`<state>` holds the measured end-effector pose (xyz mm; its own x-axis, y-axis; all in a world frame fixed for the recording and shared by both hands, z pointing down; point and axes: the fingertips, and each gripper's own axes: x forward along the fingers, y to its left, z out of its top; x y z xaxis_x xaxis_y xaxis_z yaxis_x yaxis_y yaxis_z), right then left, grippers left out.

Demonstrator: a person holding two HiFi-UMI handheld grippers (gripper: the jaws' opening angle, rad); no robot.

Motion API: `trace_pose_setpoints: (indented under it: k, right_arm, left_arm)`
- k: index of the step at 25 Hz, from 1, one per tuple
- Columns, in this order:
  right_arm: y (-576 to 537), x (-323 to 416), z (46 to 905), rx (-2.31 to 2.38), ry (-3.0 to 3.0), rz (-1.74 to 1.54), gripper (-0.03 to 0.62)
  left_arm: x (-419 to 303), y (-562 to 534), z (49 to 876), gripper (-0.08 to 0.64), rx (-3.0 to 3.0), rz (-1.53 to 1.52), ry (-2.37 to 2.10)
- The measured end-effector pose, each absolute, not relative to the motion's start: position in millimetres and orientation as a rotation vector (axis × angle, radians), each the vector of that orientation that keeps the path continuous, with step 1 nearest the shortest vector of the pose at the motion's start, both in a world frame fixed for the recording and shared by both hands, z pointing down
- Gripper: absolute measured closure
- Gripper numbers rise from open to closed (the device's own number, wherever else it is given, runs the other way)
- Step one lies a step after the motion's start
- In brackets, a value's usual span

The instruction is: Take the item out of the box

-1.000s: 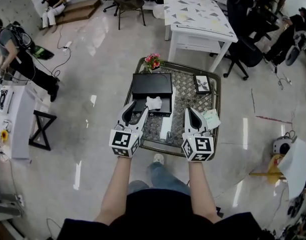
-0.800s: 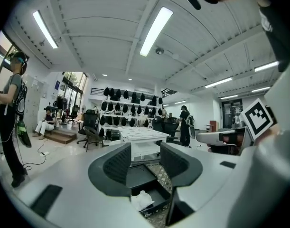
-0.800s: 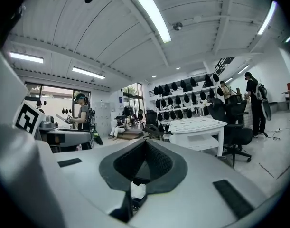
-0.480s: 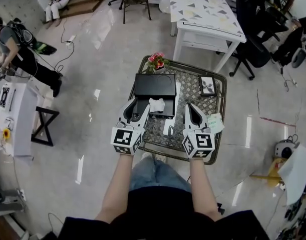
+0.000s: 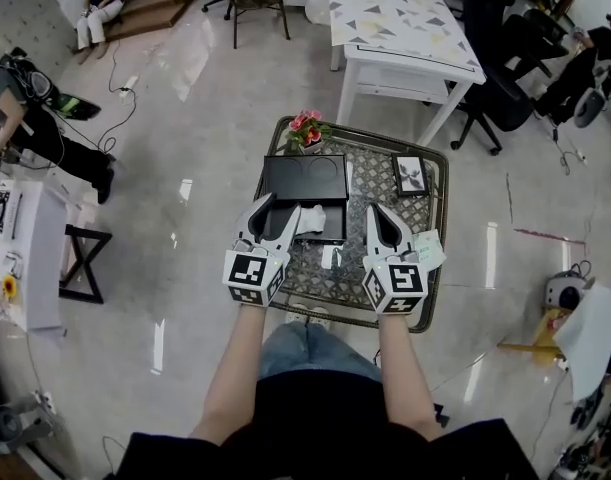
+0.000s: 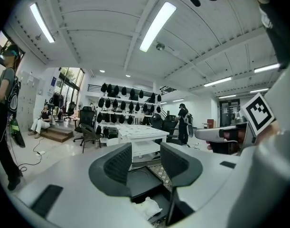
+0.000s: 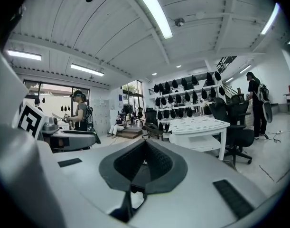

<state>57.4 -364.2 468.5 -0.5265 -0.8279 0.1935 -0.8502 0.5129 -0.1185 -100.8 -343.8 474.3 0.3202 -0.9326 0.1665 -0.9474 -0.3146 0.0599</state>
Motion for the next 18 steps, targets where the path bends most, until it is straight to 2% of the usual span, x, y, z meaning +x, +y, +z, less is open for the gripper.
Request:
trace_pose_setpoints:
  k: [11, 18]
  right_arm:
    - [-396.8, 34.8, 506.7, 1.379, -2.569, 0.355, 0.589]
    - [-413.5, 30.2, 557.8, 1.314, -2.489, 0.438, 0.589]
  left_arm:
    - [-93.8, -380.3, 530.9, 0.370, 2.381, 0.309, -1.609]
    - [-80.8, -394.4, 611.9, 0.370, 2.325, 0.613, -1.408]
